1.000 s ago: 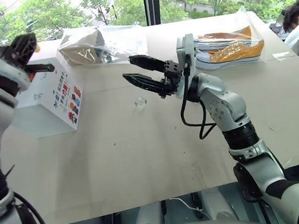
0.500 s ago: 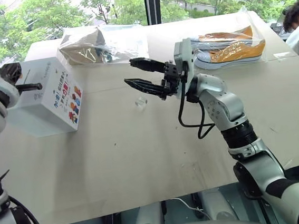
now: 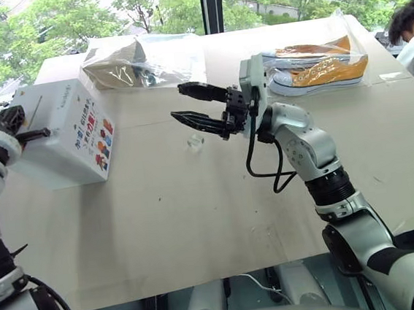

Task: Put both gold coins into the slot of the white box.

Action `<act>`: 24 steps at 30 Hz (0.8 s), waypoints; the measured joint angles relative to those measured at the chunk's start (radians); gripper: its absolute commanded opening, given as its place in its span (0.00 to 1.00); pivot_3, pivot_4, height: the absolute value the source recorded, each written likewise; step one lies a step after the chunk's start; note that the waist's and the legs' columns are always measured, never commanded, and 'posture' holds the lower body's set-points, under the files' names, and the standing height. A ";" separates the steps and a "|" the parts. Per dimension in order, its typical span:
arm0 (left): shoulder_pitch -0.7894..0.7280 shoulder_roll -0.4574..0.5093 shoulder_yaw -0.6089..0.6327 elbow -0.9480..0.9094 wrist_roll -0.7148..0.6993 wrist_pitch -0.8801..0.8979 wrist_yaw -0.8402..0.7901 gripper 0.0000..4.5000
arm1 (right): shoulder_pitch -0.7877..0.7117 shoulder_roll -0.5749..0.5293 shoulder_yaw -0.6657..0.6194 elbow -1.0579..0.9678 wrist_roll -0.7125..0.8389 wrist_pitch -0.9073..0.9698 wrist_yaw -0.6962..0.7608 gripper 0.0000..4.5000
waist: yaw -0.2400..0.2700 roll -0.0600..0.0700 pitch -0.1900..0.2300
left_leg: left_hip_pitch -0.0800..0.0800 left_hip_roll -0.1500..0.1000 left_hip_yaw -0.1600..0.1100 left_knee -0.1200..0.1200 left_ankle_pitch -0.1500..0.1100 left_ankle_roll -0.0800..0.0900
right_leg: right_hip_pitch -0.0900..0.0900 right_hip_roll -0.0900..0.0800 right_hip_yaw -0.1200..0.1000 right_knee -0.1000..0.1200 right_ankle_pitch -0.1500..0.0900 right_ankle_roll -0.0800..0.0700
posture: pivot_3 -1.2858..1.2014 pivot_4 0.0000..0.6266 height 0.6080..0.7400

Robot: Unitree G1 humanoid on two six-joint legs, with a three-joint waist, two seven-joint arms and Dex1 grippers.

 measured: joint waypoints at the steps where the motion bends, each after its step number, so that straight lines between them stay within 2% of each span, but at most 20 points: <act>1: -0.004 -0.002 0.000 0.009 0.003 -0.006 -0.011 0.00 | 0.000 0.000 0.000 0.000 0.000 0.001 0.000 0.65 | 0.000 0.000 0.000 | 0.000 0.000 0.000 0.000 0.000 0.000 | 0.000 0.000 0.000 0.000 0.000 0.000 | 0.52 0.24 1.00; 8: -0.029 -0.004 -0.043 0.062 0.055 -0.070 -0.092 0.00 | 0.000 -0.002 0.000 0.000 -0.003 0.002 -0.002 0.65 | 0.003 0.000 0.000 | 0.000 -0.001 0.000 0.000 0.000 0.000 | 0.000 -0.001 0.000 0.001 0.000 0.000 | 0.52 0.24 1.00; 18: -0.076 -0.017 -0.102 0.112 0.132 -0.112 -0.126 0.00 | 0.001 -0.017 0.000 -0.004 -0.008 0.005 -0.018 0.65 | 0.006 0.001 -0.001 | 0.000 -0.003 -0.002 0.000 0.000 0.000 | 0.001 -0.003 -0.002 0.001 0.000 0.000 | 0.52 0.24 1.00; 21: -0.077 -0.017 -0.106 0.111 0.149 -0.113 -0.130 0.18 | 0.001 -0.017 0.000 -0.004 -0.008 0.005 -0.021 0.65 | 0.006 0.001 -0.001 | 0.001 -0.003 -0.003 0.000 0.000 0.000 | 0.001 -0.003 -0.002 0.001 0.000 0.000 | 0.52 0.24 1.00; 24: -0.077 -0.017 -0.108 0.110 0.163 -0.121 -0.135 0.46 | 0.001 -0.018 0.000 -0.004 -0.008 0.005 -0.021 0.65 | 0.005 0.002 -0.001 | 0.001 -0.003 -0.003 0.000 0.000 0.000 | 0.001 -0.003 -0.002 0.002 0.000 0.000 | 0.52 0.24 1.00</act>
